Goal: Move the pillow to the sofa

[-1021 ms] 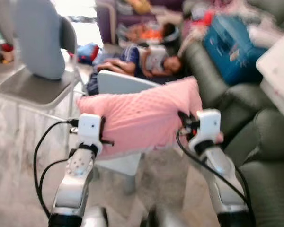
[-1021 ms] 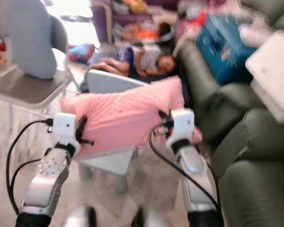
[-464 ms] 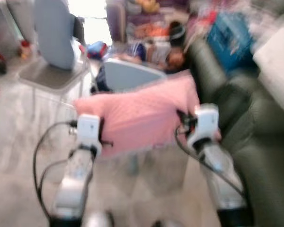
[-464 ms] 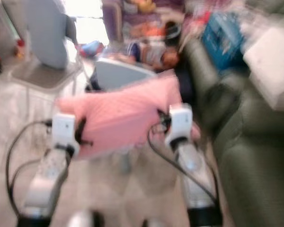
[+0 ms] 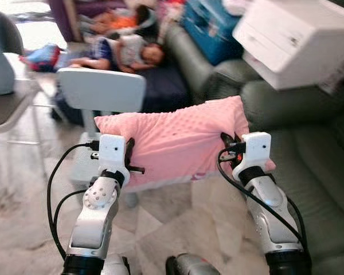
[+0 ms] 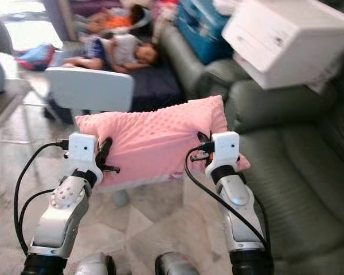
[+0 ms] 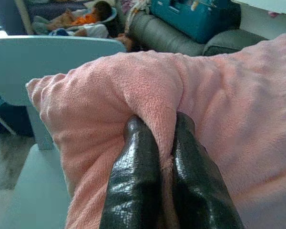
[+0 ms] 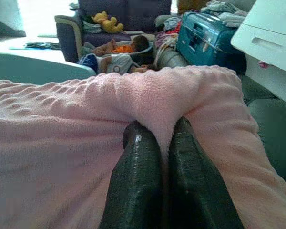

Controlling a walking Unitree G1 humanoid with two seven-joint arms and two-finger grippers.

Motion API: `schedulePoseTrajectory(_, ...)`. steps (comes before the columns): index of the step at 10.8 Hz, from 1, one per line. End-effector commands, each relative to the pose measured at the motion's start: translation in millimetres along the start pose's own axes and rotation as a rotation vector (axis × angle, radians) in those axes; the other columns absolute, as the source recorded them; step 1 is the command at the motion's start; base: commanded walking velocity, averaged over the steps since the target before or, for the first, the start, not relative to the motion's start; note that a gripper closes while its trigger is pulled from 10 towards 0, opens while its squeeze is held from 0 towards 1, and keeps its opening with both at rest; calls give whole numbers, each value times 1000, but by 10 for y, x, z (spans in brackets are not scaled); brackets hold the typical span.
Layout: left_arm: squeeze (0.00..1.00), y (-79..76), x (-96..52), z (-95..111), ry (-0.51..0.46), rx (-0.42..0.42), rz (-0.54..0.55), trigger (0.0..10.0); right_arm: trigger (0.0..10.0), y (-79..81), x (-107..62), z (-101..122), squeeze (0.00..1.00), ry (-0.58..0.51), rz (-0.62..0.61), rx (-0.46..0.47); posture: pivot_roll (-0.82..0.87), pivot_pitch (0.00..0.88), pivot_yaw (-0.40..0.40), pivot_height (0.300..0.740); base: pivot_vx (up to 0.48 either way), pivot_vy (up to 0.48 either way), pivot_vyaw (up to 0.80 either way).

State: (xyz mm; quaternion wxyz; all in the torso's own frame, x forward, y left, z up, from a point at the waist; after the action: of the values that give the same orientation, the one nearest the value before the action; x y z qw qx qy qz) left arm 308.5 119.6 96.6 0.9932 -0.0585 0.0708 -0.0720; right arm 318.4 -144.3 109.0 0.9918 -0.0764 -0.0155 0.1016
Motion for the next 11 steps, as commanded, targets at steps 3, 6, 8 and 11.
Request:
schedulePoseTrajectory(3,0,-65,-8,53,-16,22,-40,10000,10000,-63,15,33,0,-7,-27,-11,-46,73,-75,740,0,0,-800)
schedulePoseTrajectory(6,0,-98,-7,87,-32,37,-71,10000,10000,-72,19,32,0,-8,-34,-17,-46,76,-76,740,0,0,-800)
schedulePoseTrajectory(8,0,-103,-11,80,-30,32,-77,10000,10000,-71,19,29,0,-6,-34,-16,-45,77,-77,740,0,0,-800)
schedulePoseTrajectory(11,0,-134,-18,88,-33,30,-90,10000,10000,-69,26,29,0,-6,-37,-19,-45,79,-74,740,0,0,-800)
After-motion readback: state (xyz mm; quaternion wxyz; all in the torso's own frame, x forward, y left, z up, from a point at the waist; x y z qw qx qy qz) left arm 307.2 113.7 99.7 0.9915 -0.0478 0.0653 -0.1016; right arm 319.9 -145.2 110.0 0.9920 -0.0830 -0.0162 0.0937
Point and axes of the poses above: a point about 5 cm out from each wrist's last joint towards the gripper, its own x axis pointing out of the wrist towards the gripper, its own z axis along the axis of the wrist's last joint, y = z × x, the point moved 4 cm from there along x, pointing out of the wrist towards the gripper, and after that the axes turned 8 degrees about -x, right-handed, at the moved point
